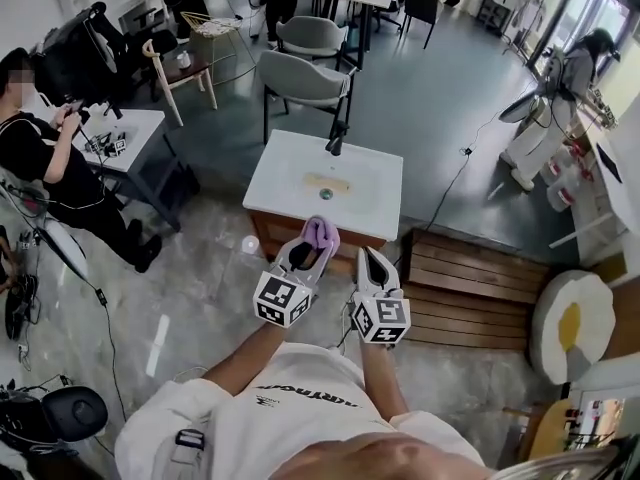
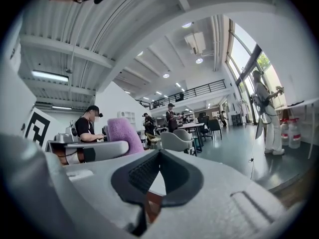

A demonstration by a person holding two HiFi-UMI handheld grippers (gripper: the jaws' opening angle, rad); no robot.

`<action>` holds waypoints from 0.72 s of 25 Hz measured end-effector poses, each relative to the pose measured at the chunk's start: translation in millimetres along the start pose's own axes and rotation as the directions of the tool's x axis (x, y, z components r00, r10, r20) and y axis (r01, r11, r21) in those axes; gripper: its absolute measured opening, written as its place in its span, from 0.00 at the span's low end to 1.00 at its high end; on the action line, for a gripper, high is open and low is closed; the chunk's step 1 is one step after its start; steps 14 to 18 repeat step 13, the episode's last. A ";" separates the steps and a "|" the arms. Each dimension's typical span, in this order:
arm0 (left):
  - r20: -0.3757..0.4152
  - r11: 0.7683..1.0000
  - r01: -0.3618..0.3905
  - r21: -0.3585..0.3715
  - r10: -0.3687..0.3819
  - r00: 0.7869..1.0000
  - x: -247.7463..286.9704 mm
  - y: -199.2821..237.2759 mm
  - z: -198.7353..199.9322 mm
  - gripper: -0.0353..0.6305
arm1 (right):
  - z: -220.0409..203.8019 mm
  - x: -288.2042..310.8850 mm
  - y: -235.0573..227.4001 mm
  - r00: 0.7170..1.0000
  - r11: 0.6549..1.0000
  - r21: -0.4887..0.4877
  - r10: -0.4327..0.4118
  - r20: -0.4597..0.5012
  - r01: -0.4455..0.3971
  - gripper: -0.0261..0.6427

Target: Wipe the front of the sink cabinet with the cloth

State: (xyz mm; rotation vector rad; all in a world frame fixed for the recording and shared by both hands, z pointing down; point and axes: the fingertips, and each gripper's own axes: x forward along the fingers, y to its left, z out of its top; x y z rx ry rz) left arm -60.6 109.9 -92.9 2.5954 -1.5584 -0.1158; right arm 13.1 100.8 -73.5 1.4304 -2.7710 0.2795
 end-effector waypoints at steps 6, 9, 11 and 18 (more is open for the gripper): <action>0.009 1.000 -0.005 0.019 0.005 1.000 2.7 7.9 8.7 0.15 | 6.7 9.4 6.6 1.000 1.000 -0.004 0.022 0.020 -0.022 0.04; 0.015 1.000 -0.008 0.022 0.008 1.000 1.7 8.3 14.0 0.15 | 10.9 10.4 6.4 0.999 1.000 -0.003 0.025 0.031 -0.024 0.04; 0.019 1.000 -0.011 0.023 0.010 1.000 1.2 8.3 17.5 0.15 | 13.0 10.4 6.2 0.999 1.000 -0.005 0.026 0.035 -0.026 0.04; 0.024 1.000 -0.011 0.026 0.011 1.000 1.5 7.9 20.8 0.15 | 14.8 10.4 5.7 0.999 1.000 -0.008 0.027 0.038 -0.027 0.04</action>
